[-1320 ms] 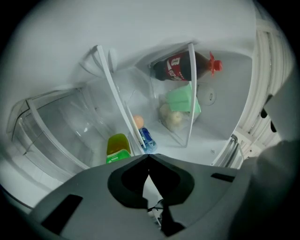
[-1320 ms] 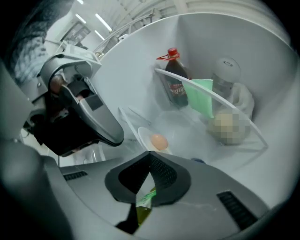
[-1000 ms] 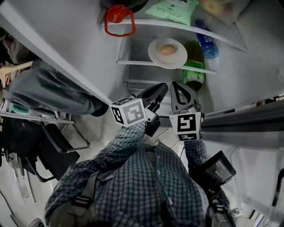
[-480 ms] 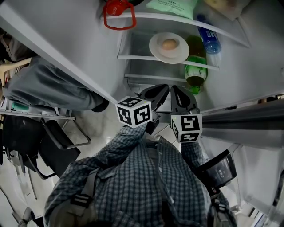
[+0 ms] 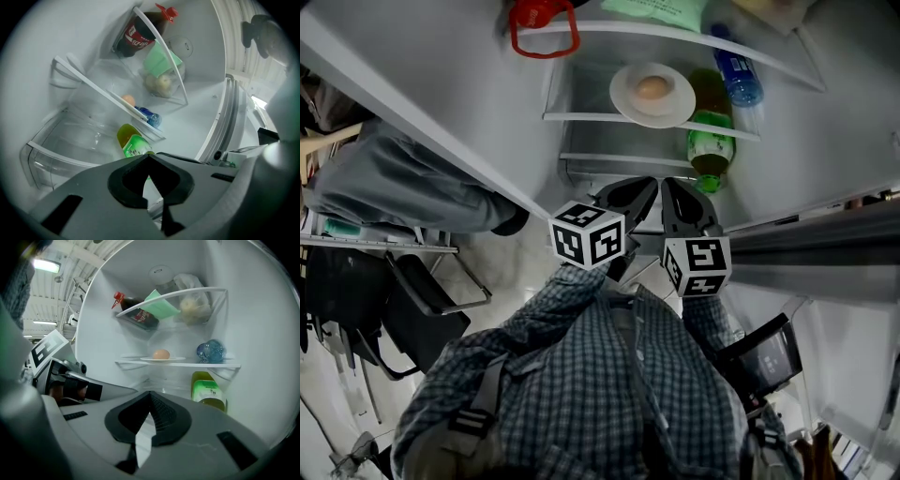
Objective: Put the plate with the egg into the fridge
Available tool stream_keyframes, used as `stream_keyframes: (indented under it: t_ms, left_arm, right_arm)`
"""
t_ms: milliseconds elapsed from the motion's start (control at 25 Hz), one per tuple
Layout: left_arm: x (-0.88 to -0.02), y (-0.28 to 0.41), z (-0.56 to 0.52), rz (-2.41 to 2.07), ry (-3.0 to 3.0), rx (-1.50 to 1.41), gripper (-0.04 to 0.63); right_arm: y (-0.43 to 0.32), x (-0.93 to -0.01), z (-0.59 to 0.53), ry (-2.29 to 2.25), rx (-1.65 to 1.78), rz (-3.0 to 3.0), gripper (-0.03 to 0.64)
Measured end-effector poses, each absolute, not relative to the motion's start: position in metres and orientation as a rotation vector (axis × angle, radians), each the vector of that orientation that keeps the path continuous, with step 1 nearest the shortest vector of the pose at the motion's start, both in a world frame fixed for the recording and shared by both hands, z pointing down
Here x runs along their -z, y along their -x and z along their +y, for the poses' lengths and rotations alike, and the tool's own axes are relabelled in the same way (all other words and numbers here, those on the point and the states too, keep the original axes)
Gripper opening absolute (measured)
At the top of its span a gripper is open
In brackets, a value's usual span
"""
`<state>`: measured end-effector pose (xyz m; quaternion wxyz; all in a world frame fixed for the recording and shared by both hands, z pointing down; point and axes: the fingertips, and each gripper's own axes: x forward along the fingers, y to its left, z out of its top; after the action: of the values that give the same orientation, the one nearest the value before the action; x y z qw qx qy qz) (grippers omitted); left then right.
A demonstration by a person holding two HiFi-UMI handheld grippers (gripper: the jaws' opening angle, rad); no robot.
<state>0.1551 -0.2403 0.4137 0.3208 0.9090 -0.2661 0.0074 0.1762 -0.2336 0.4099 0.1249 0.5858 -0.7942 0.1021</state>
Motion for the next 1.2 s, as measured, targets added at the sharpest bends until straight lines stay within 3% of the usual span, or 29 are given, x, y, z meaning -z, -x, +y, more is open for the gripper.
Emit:
stream_keyframes:
  t_ms: [1200]
  left_arm:
    - [-0.4114, -0.1622, -0.2319, -0.711, -2.443, -0.068, 0.006]
  right_arm:
    - [-0.1783, -0.4042, -0.2251, -1.711, -0.332, -2.343, 0.006]
